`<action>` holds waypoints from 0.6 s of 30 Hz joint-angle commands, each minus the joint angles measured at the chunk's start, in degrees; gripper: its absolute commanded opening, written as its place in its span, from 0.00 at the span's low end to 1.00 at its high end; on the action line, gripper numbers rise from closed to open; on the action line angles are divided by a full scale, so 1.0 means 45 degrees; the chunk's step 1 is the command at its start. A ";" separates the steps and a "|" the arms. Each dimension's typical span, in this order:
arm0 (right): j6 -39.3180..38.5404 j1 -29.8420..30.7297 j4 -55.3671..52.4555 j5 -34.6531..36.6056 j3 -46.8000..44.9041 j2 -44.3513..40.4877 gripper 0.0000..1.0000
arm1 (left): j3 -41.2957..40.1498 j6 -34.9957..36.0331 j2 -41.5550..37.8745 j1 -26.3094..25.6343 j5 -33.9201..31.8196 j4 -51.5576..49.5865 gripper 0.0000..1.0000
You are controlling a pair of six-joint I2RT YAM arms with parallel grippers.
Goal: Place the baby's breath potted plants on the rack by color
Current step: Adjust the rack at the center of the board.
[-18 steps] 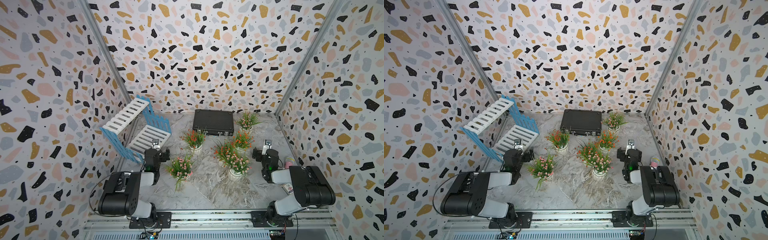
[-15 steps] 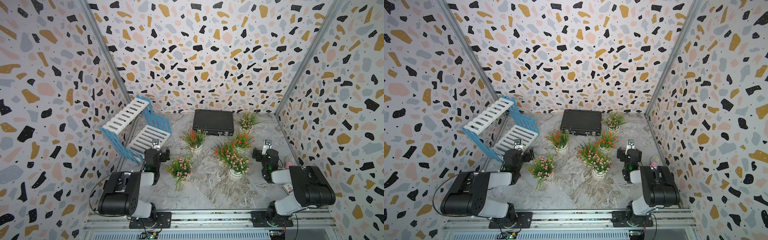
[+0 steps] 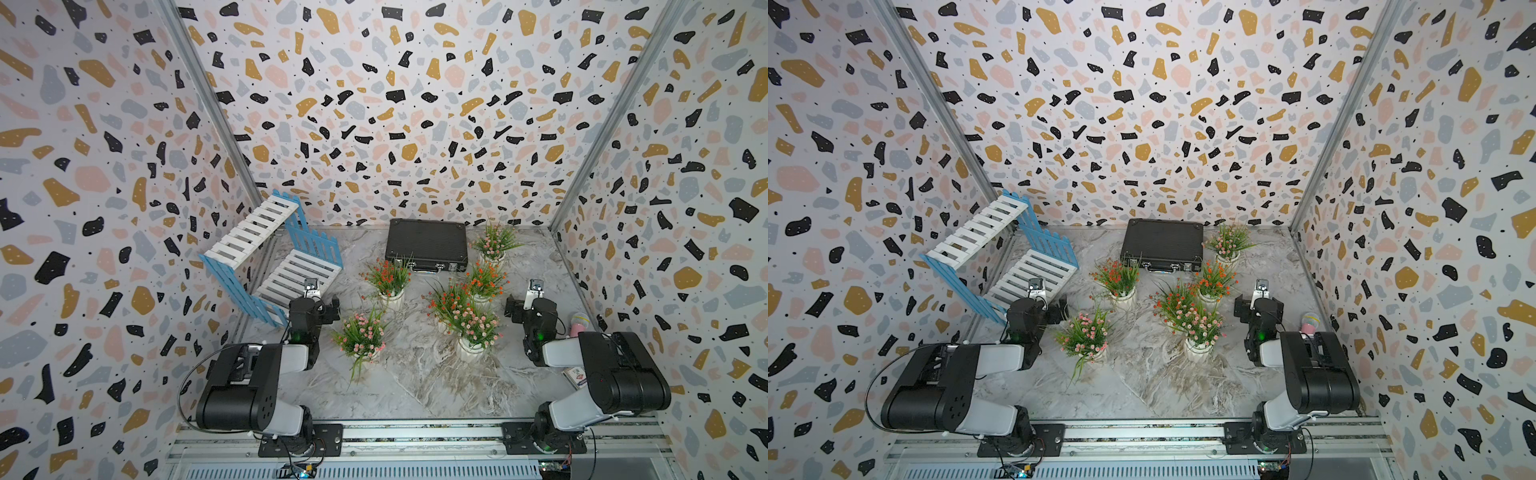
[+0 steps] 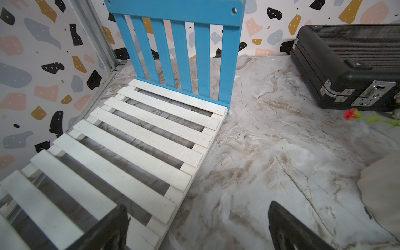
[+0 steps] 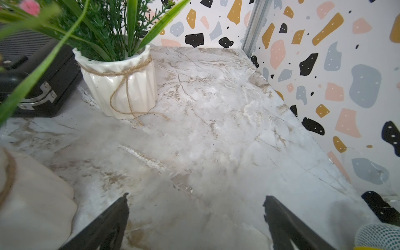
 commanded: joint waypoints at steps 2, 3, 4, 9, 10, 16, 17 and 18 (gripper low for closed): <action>0.0136 -0.0041 -0.0204 0.0157 0.0233 -0.0082 1.00 | 0.0000 0.0038 -0.0155 0.0104 0.0236 0.0440 0.99; 0.0137 -0.0029 -0.0204 0.0157 0.0234 -0.0082 1.00 | 0.0010 0.0018 -0.0134 0.0111 0.0219 0.0458 0.99; 0.0137 -0.0043 -0.0204 0.0149 0.0232 -0.0096 1.00 | 0.0019 0.0024 -0.0148 0.0111 0.0216 0.0442 0.99; 0.0136 -0.0034 -0.0206 0.0156 0.0232 -0.0080 1.00 | 0.0039 0.0000 -0.0143 0.0131 0.0276 0.0353 0.99; 0.0127 -0.0034 -0.0218 0.0154 0.0233 -0.0080 1.00 | 0.0039 0.0010 -0.0158 0.0127 0.0280 0.0323 0.99; 0.0137 -0.0035 -0.0262 0.0155 0.0254 -0.0100 1.00 | 0.1559 -0.0241 -0.1553 0.0036 -0.0890 -0.3360 0.99; 0.0119 -0.0026 -0.0168 0.0149 0.0203 -0.0114 1.00 | 0.2106 -0.0300 -0.1899 0.0016 -0.1091 -0.4449 0.99; 0.0117 -0.0021 -0.0023 0.0216 0.0091 -0.0251 1.00 | 0.2421 -0.0354 -0.2217 0.0015 -0.1393 -0.5066 0.99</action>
